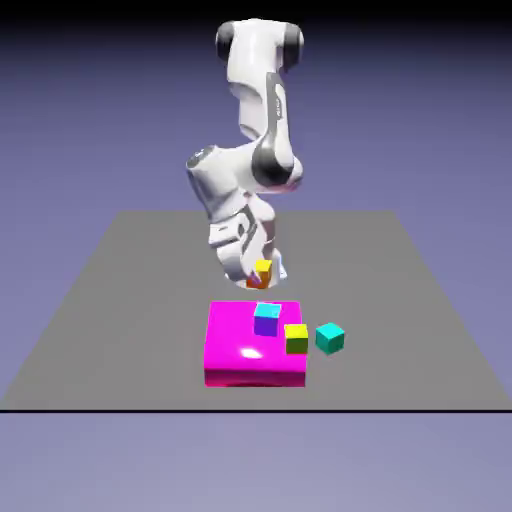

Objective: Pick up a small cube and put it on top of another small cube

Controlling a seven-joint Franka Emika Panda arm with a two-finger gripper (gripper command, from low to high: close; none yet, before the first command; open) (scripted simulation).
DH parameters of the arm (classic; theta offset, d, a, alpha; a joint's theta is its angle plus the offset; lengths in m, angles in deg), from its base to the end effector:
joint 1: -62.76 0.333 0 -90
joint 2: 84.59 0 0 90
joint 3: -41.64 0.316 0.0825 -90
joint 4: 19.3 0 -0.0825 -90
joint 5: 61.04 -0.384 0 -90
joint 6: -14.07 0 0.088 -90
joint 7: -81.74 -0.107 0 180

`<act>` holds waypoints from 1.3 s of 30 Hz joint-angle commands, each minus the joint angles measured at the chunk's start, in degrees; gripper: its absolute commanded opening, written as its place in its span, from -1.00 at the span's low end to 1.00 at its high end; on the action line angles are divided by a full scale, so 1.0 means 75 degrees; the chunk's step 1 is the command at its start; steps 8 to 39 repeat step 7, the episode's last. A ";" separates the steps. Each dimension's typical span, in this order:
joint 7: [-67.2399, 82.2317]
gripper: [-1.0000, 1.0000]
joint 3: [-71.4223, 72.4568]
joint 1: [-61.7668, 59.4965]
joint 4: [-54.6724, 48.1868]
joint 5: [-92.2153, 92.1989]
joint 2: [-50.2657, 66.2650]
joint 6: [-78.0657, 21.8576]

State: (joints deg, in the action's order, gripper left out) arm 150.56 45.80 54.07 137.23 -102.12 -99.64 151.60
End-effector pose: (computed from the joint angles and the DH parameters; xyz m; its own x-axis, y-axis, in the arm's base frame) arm 0.3822 -0.0271 0.2985 0.8295 0.4676 0.3053 0.5503 -0.7776 -0.3043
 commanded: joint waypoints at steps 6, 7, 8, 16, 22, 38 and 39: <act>0.0621 1.00 0.0207 0.0265 0.0066 -0.0849 0.0878 0.0907; 0.0427 1.00 0.0142 0.0182 0.0045 -0.0585 0.0602 0.0624; 0.0427 1.00 0.0142 0.0182 0.0045 -0.0585 0.0602 0.0624; 0.0427 1.00 0.0142 0.0182 0.0045 -0.0585 0.0602 0.0624; 0.0427 1.00 0.0142 0.0182 0.0045 -0.0585 0.0602 0.0624; 0.0427 1.00 0.0142 0.0182 0.0045 -0.0585 0.0602 0.0624; 0.0427 1.00 0.0142 0.0182 0.0045 -0.0585 0.0602 0.0624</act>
